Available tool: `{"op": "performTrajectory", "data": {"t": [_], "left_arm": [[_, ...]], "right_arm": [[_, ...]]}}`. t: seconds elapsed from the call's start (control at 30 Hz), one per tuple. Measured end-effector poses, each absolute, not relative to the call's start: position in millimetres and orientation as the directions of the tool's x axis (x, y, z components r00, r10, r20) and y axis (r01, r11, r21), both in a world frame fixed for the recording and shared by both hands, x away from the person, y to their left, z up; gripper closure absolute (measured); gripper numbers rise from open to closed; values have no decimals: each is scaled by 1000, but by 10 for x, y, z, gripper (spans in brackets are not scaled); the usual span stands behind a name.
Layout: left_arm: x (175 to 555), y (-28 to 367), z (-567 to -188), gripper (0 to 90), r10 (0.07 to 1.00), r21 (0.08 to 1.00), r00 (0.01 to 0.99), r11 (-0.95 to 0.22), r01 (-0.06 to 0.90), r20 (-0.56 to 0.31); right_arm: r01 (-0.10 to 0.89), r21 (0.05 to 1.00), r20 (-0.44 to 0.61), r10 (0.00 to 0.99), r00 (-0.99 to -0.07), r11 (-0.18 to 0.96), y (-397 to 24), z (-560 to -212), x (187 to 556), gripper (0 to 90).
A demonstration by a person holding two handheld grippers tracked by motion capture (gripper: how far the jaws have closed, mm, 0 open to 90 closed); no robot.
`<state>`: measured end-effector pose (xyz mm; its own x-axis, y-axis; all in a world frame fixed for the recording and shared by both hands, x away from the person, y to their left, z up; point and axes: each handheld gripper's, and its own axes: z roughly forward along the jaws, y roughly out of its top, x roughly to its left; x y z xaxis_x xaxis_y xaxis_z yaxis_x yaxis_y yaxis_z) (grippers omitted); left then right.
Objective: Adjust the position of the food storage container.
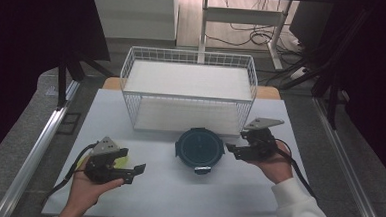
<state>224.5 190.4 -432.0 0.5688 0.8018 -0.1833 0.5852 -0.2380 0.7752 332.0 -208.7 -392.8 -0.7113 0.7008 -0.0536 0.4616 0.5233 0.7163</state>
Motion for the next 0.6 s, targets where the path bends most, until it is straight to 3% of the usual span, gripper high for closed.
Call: {"op": "performTrajectory", "data": {"t": [0.43, 0.6], "left_arm": [[2224, 1945, -4315, 192, 814, 777, 555, -232, 585, -174], [2223, 1940, -4328, 194, 818, 776, 547, -224, 590, -180]], "right_arm": [[443, 607, -165, 650, -741, 660, -1692, -4095, 3974, 604], [418, 569, -222, 622, -751, 708, -1534, -4216, 4129, 781]]}}
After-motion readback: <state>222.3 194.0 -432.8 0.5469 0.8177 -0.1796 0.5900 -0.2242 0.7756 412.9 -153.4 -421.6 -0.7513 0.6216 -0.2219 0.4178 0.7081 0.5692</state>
